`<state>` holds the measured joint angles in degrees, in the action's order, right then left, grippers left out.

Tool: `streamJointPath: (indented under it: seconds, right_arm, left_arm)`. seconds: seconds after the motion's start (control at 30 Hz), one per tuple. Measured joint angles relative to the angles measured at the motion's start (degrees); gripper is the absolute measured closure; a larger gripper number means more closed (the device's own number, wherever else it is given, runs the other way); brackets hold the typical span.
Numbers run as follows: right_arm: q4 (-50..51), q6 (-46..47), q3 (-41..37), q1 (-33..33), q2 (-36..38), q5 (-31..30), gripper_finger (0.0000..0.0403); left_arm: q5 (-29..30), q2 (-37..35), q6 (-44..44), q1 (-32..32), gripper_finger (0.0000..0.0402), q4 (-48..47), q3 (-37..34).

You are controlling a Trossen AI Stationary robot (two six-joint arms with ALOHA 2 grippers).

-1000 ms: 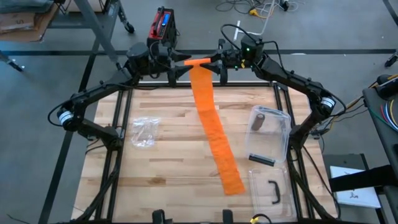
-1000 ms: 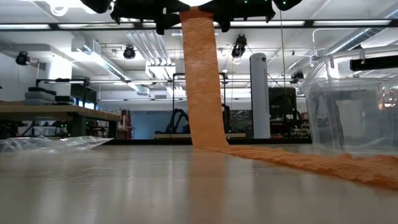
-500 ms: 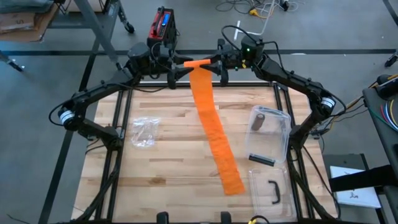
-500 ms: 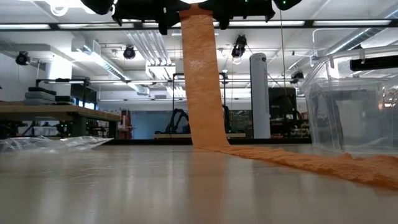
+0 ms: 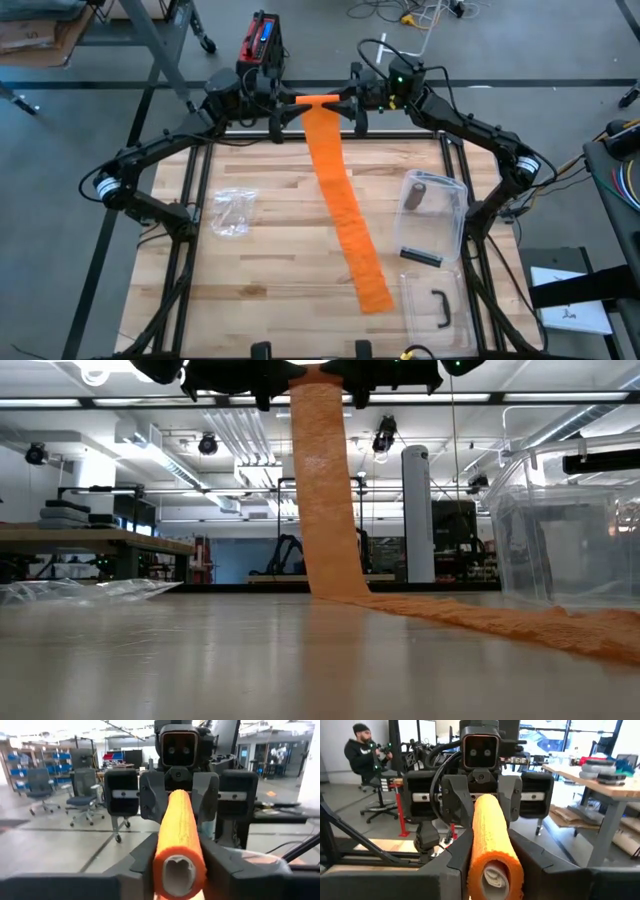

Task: Roll bandage
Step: Roll the orange bandage

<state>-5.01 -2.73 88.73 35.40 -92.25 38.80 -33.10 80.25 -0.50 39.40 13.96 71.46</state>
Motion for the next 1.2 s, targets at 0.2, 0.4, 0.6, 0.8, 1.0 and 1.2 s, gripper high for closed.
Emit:
streamJointPath:
  seconds: [0.2,0.4,0.6,0.8,1.0,1.2]
  right_arm:
    - [0.0,9.9,0.0,0.0,0.0,0.0,0.0279]
    - [-0.2,21.1,0.0,0.1,0.1,0.3,0.0229]
    - [-0.7,25.0,0.0,0.0,0.1,1.8,0.0161]
    - [-2.9,27.0,0.0,0.1,0.1,2.5,0.0111]
    - [-3.9,29.2,0.0,0.2,0.2,2.3,0.0097]
    - [-3.7,31.4,0.0,0.2,0.2,2.3,0.0116]
  left_arm:
    - [0.0,0.0,-7.5,0.0,0.0341,0.0,0.0]
    - [0.1,0.0,-14.0,0.0,0.0340,0.5,0.0]
    - [-0.2,0.0,-21.6,-0.5,0.0337,3.0,-0.1]
    - [-0.6,0.0,-28.6,-1.9,0.0350,3.4,-0.1]
    - [-0.4,0.0,-30.1,-1.9,0.0340,3.3,-0.1]
    - [-0.4,0.0,-33.0,-2.0,0.0344,3.2,-0.1]
